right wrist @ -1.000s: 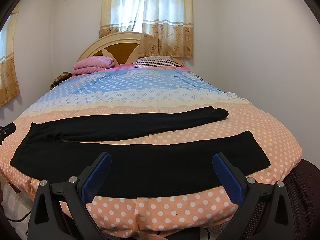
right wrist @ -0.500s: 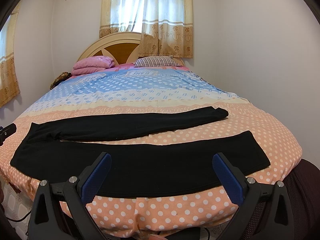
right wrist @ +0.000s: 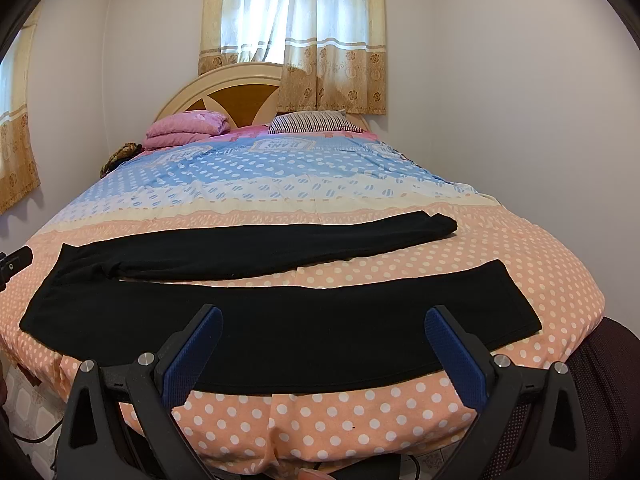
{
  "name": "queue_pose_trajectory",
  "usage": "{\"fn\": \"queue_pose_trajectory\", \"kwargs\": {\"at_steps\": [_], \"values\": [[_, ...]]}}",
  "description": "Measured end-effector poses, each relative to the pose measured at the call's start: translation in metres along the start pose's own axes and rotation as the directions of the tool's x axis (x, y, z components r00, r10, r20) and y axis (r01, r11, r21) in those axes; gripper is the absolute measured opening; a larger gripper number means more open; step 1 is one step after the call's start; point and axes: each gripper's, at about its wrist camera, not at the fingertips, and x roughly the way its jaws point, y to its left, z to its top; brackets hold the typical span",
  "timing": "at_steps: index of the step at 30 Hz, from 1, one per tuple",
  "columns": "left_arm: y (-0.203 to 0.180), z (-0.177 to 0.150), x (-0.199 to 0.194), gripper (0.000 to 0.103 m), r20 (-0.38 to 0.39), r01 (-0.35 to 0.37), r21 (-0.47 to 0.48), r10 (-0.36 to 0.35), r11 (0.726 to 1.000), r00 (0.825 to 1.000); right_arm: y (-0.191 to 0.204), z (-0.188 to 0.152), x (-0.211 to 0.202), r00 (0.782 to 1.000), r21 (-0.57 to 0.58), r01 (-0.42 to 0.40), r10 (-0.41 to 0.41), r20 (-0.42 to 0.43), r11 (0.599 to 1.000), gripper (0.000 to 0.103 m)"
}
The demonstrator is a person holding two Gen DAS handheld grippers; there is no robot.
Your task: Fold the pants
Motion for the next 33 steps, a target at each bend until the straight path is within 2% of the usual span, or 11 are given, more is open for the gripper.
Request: {"fn": "queue_pose_trajectory", "kwargs": {"at_steps": [9,16,21,26,30,33], "values": [[0.002,-0.004,0.015,0.103,-0.017,-0.011,0.022,0.012,1.000,1.000,-0.004,0.000,0.011,1.000,-0.002,0.001,-0.001,-0.020,1.000,0.102],[0.034,0.004,0.058,0.103,-0.061,-0.080,0.080,0.085,0.994,0.995,-0.026,0.010,0.037,0.999,0.004,-0.013,0.013,-0.030,1.000,0.102],[0.075,0.015,0.097,0.103,-0.099,-0.166,0.098,0.176,0.981,0.979,-0.045,0.026,0.070,0.998,-0.004,-0.007,0.007,-0.059,1.000,0.102],[0.130,0.033,0.132,0.103,-0.107,-0.265,0.069,0.272,0.962,0.956,-0.068,0.050,0.111,0.994,-0.012,-0.015,0.013,-0.110,1.000,0.102],[0.164,0.042,0.164,0.103,-0.157,-0.302,0.059,0.308,0.951,0.938,-0.094,0.074,0.148,0.989,0.012,0.009,-0.007,-0.151,1.000,0.102],[0.172,0.043,0.186,0.103,-0.203,-0.307,0.098,0.321,0.947,0.925,-0.110,0.086,0.173,0.982,0.061,0.001,0.011,-0.191,0.998,0.102]]}}
